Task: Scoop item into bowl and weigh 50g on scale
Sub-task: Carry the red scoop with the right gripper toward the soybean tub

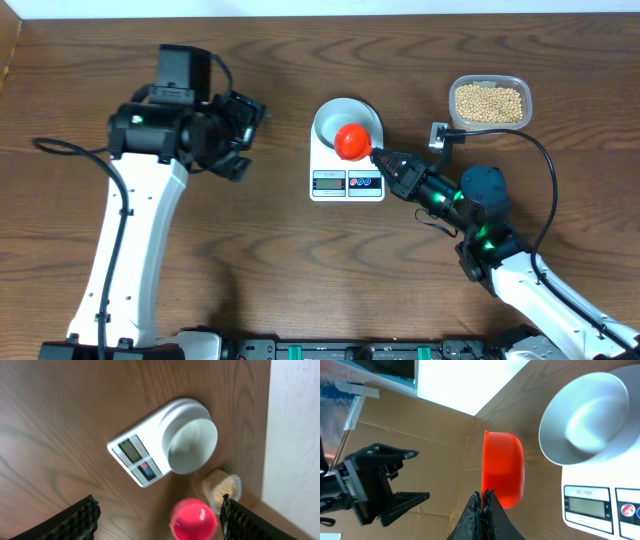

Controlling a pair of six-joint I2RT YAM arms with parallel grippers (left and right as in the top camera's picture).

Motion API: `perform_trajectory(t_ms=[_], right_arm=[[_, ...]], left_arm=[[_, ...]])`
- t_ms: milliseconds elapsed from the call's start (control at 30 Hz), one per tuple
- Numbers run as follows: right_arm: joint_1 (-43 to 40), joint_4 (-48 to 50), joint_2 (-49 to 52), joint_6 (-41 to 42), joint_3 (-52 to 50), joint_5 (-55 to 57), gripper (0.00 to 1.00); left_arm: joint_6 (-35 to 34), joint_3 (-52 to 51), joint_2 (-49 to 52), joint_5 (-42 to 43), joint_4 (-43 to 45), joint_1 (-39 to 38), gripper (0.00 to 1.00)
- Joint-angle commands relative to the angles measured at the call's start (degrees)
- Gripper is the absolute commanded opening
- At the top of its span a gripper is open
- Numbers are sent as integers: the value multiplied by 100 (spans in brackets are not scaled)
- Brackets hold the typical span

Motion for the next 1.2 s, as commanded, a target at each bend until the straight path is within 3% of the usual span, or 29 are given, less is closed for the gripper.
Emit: perform_trajectory(t_ms=[0, 167, 533, 733, 867, 1167], right_arm=[[-20, 15, 17, -256, 293, 42, 1], [-20, -437, 17, -439, 647, 26, 1], [-20, -2529, 17, -1423, 1937, 330, 1], [-20, -4144, 17, -2092, 2828, 960, 1], [-24, -5375, 17, -2557, 3556, 1401, 1], [-24, -8137, 17, -2994, 5082, 3357, 1]], left_arm=[[1344, 107, -35, -92, -9, 192, 80], [2033, 107, -33, -308, -11, 251, 79], [3945, 107, -33, -376, -125, 251, 80], [4699, 107, -33, -376, -205, 251, 79], [5018, 107, -33, -378, -208, 251, 79], [5012, 107, -33, -820, -210, 251, 79]])
